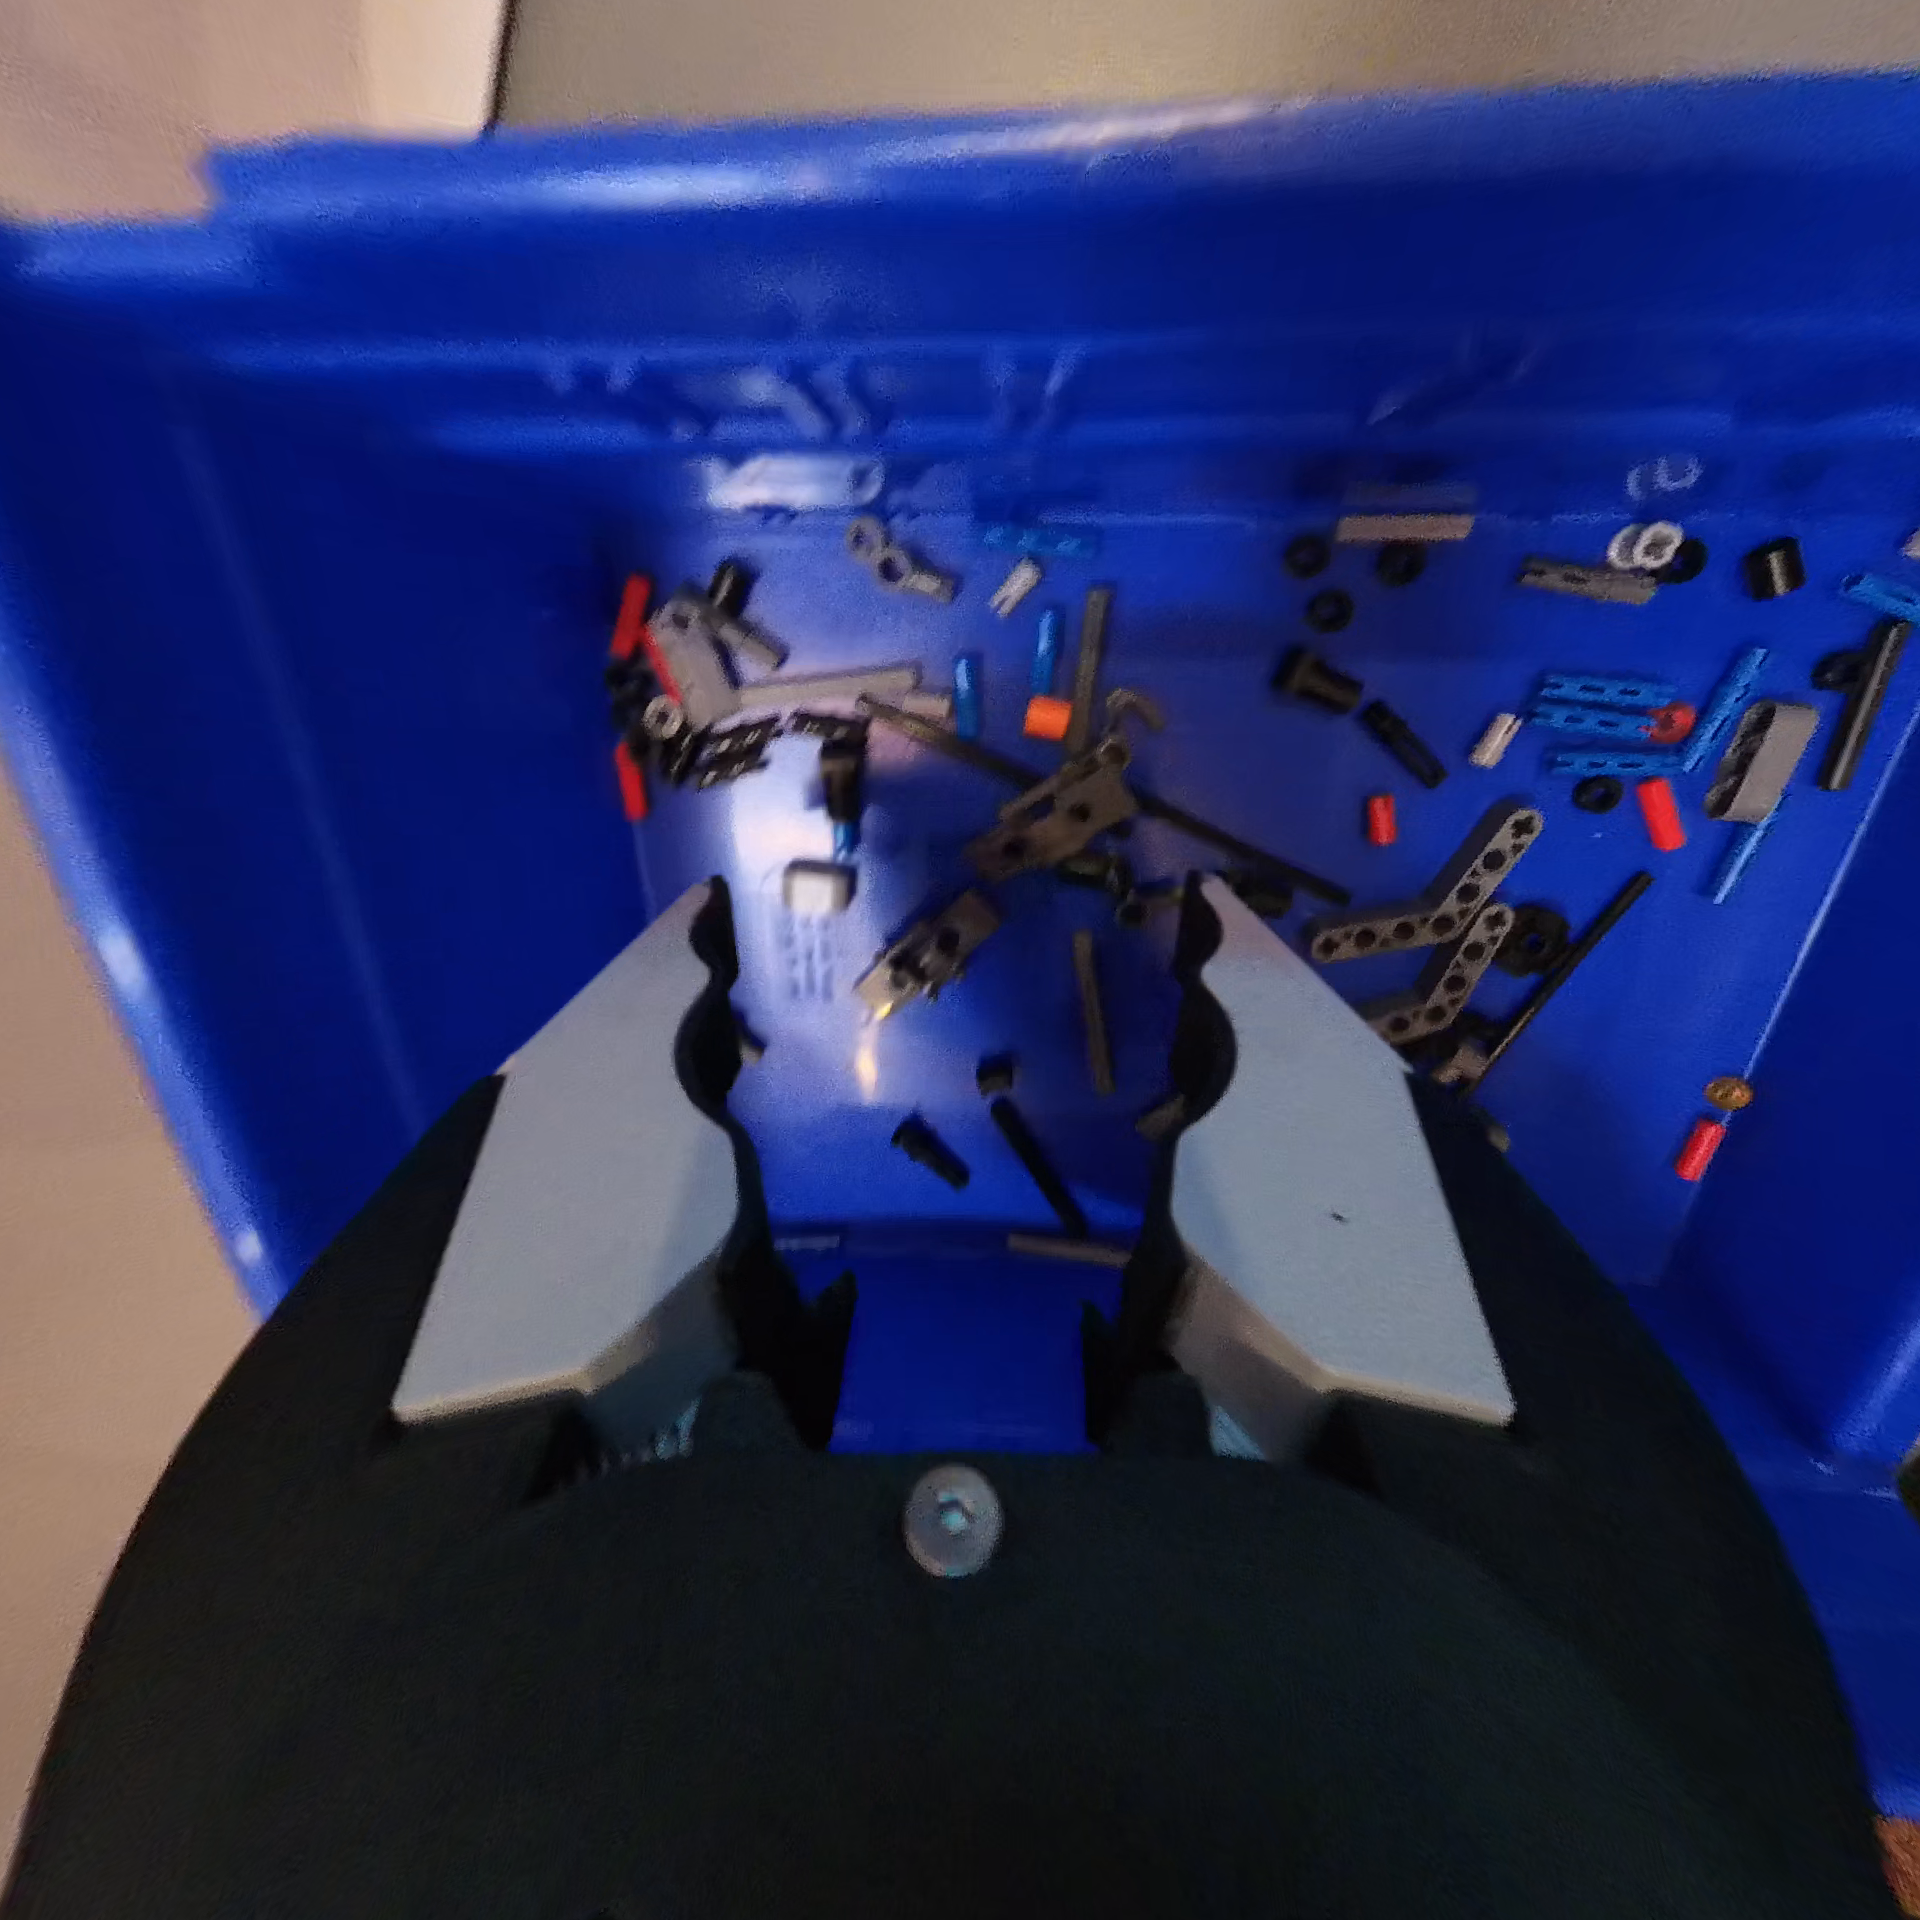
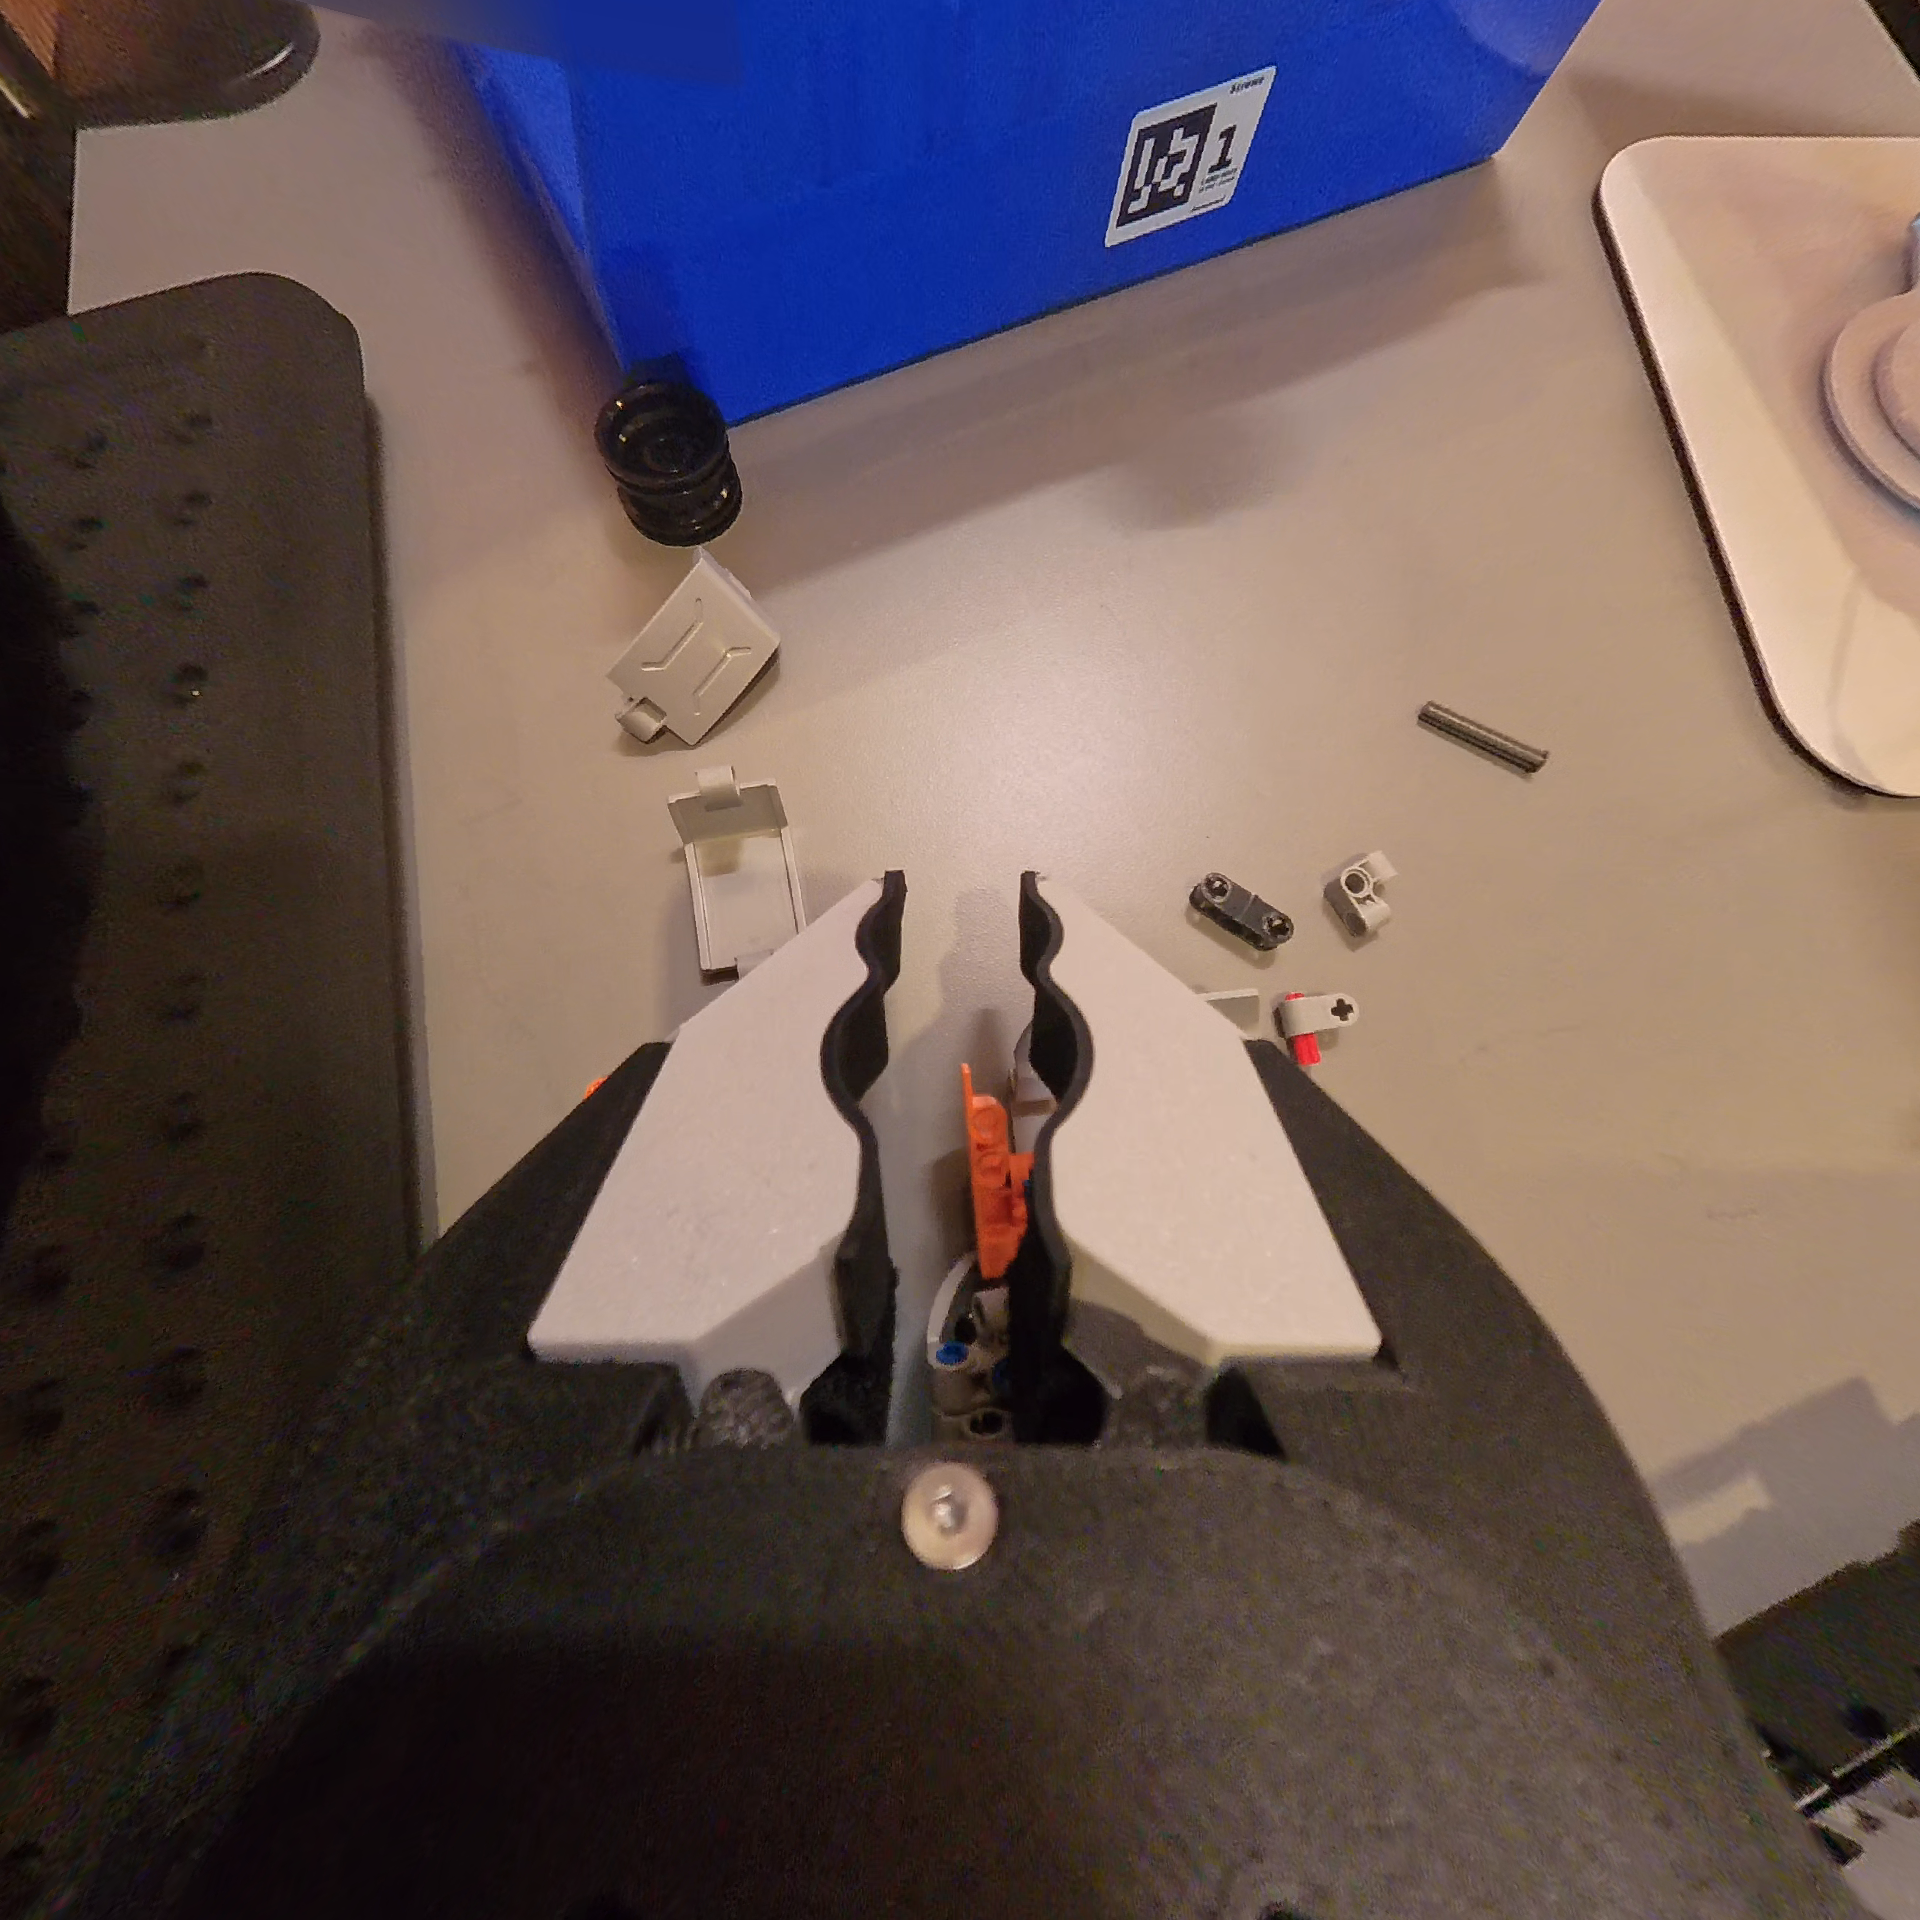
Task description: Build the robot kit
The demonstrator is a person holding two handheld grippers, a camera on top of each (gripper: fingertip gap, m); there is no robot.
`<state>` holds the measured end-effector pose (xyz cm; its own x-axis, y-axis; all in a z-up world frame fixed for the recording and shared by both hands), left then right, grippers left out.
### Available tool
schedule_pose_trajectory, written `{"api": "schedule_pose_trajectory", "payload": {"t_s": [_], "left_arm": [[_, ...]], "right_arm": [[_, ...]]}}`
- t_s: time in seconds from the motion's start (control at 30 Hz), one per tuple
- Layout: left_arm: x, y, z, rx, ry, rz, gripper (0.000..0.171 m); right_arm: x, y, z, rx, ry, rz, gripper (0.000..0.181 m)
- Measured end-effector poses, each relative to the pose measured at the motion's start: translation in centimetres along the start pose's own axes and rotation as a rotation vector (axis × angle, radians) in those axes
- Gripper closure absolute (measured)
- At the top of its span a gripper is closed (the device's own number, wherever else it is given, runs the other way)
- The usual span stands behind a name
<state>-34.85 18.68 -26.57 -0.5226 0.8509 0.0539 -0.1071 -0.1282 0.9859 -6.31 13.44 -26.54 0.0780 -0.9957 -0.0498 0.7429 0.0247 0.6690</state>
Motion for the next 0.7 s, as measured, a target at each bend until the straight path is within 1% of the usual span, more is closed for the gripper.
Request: {"api": "schedule_pose_trajectory", "payload": {"t_s": [0.07, 0.17, 0.23, 0.27, 0.3, 0.33, 0.4, 0.53, 0.7], "left_arm": [[-0.4, -1.3, 0.9, 0.008, -0.040, -0.018, 0.073], [-0.2, -2.8, 2.0, 0.011, -0.067, -0.026, 0.057], [-0.4, -3.5, 2.3, 0.001, -0.063, -0.062, 0.055], [-0.3, -3.7, 2.4, -0.005, -0.066, -0.060, 0.051], [-0.3, -3.7, 2.4, -0.006, -0.075, -0.059, 0.052], [-0.7, -3.6, 2.3, -0.002, -0.079, -0.087, 0.060], [-1.4, -3.4, 1.8, 0.016, -0.079, -0.114, 0.062], [-2.1, -2.5, -0.7, 0.107, -0.061, -0.140, 0.072], [-0.9, -0.7, -2.6, 0.116, 0.018, -0.077, 0.065]], "right_arm": [[0.0, 0.0, 0.0, 0.000, 0.000, 0.000, 0.161], [0.0, 0.1, 0.0, 0.000, -0.001, -0.001, 0.161], [0.0, 0.1, 0.0, -0.002, -0.001, -0.001, 0.161], [0.0, 0.1, 0.0, -0.003, -0.001, 0.000, 0.161], [0.0, 0.1, 0.0, -0.003, -0.001, 0.000, 0.161], [0.0, 0.1, 0.0, -0.003, -0.001, 0.000, 0.161], [0.0, 0.2, 0.0, -0.003, -0.001, 0.000, 0.161], [0.0, 0.2, 0.0, -0.003, -0.001, 0.000, 0.161], [0.0, 0.1, 0.0, 0.000, 0.001, -0.003, 0.161]]}}
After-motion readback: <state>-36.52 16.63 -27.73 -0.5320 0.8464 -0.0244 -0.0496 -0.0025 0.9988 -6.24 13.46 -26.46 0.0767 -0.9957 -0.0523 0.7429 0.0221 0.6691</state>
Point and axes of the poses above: each gripper's, where its closed fingertips meet, y back along the fingers, z out of its top, x = y × z across the jaws, the point moved 1 cm from there along y, back along the fingers
